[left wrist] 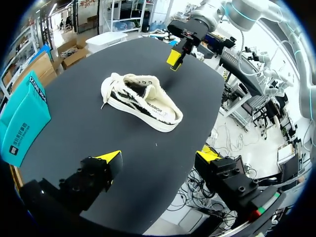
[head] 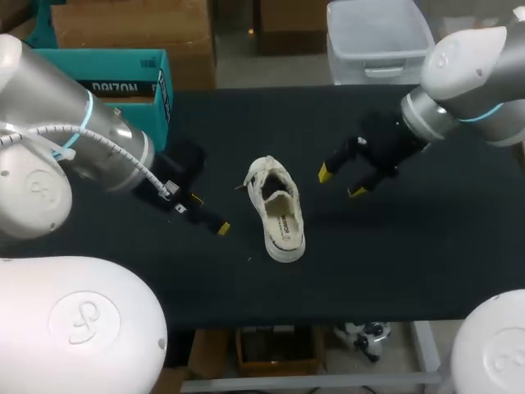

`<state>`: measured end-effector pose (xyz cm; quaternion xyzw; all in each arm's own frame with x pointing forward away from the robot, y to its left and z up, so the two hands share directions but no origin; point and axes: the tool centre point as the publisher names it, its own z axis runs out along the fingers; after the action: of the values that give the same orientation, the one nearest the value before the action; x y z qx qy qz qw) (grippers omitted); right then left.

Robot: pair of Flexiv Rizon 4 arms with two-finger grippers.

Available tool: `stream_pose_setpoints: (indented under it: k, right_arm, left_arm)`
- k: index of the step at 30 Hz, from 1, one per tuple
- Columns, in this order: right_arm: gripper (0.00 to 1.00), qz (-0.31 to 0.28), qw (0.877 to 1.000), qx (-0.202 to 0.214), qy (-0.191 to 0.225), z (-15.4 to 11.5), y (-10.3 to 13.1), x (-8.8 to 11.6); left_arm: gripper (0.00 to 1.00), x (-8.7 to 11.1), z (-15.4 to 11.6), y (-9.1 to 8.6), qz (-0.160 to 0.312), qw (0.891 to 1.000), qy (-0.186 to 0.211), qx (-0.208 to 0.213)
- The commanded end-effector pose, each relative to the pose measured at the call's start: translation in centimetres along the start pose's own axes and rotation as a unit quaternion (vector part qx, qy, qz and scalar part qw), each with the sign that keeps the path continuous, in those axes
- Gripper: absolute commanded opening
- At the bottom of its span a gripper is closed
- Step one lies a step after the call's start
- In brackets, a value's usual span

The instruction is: Open the shoe tongue, take the insole out of the shoe, put the insole back into the shoe, and pack the shoe into the shoebox

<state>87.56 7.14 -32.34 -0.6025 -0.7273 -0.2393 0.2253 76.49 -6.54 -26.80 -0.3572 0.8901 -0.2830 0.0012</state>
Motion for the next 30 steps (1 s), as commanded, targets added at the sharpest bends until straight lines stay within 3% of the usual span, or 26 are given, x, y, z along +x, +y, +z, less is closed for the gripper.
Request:
stream_pose_setpoints:
  k: [1,10,12,22,24,30]
  right_arm:
    - [1.00,-0.020,0.996,0.083,-0.030,-0.5,0.1,0.6]
    - [1.00,-0.071,0.992,0.085,-0.069,-1.2,-1.0,-0.6]
    - [1.00,-0.071,0.992,0.085,-0.069,-1.2,-1.0,-0.6]
    - [1.00,-0.071,0.992,0.085,-0.069,-1.2,-1.0,-0.6]
    - [1.00,-0.104,0.987,0.092,-0.077,-1.2,-0.9,-0.9]
    - [1.00,-0.170,0.973,0.096,-0.123,-1.9,-0.4,-3.0]
  left_arm:
    - [1.00,0.4,1.7,-0.5,-0.023,1.000,-0.010,-0.006]
    - [1.00,0.5,3.7,-1.0,-0.103,0.994,-0.028,-0.033]
    - [1.00,-0.2,4.4,-1.2,-0.098,0.988,-0.096,-0.070]
    - [1.00,-0.2,4.4,-1.2,-0.098,0.988,-0.096,-0.070]
    - [1.00,0.1,5.5,-1.8,-0.143,0.980,-0.120,-0.072]
    - [1.00,0.9,7.6,-2.1,-0.237,0.960,-0.131,-0.069]
